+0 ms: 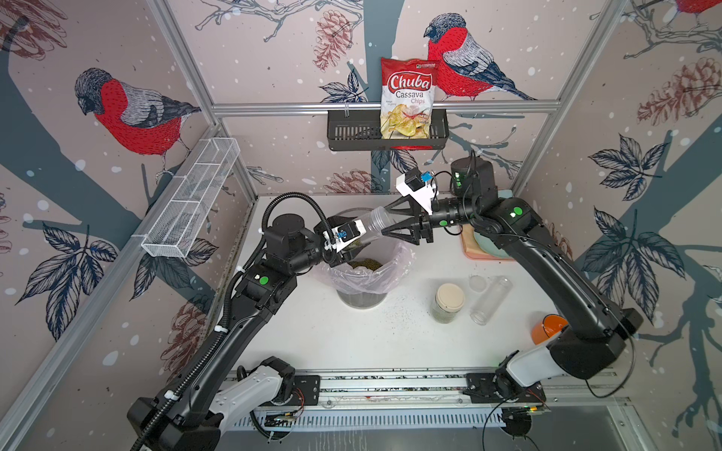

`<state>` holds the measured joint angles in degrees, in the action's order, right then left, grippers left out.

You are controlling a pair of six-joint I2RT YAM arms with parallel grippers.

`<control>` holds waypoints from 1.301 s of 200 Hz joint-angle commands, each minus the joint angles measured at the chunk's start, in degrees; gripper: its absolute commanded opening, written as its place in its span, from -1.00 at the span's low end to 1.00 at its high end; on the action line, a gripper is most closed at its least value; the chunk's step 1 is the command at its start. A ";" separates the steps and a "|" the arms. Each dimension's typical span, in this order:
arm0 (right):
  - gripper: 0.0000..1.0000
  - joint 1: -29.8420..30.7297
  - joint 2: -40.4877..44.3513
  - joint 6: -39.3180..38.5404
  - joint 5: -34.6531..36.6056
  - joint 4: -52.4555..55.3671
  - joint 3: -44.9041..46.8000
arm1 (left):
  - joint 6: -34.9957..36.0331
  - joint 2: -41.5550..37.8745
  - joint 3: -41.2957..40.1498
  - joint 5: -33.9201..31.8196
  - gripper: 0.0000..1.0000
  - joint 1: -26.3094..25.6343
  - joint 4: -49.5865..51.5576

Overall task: Empty moldy mung beans from jars
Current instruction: Open the lid of the jar.

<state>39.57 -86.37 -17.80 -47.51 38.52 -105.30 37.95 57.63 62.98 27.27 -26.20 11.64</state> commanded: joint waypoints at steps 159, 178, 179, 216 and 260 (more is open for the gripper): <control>0.02 -3.27 2.67 7.35 -3.10 -4.29 2.56 | -1.61 -0.78 -0.36 -4.75 -1.00 0.01 -5.53; 0.03 -3.67 3.21 8.33 -2.56 -5.48 3.37 | -1.66 -1.14 -0.77 -4.86 -1.00 -0.19 -5.63; 0.03 -3.73 3.17 8.36 -2.53 -5.57 3.40 | -1.66 -1.13 -0.80 -4.95 -1.00 -0.18 -5.65; 0.03 -4.34 3.95 9.92 -2.24 -7.25 4.44 | -1.39 -1.22 -1.27 -5.71 -1.00 -0.34 -6.37; 0.02 -5.37 5.67 11.92 -0.02 -8.81 5.67 | -1.48 -1.38 -1.54 -5.89 -1.00 -0.35 -6.72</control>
<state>34.68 -81.93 -7.49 -49.10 32.88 -100.22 36.29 56.49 61.60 21.17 -26.48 9.06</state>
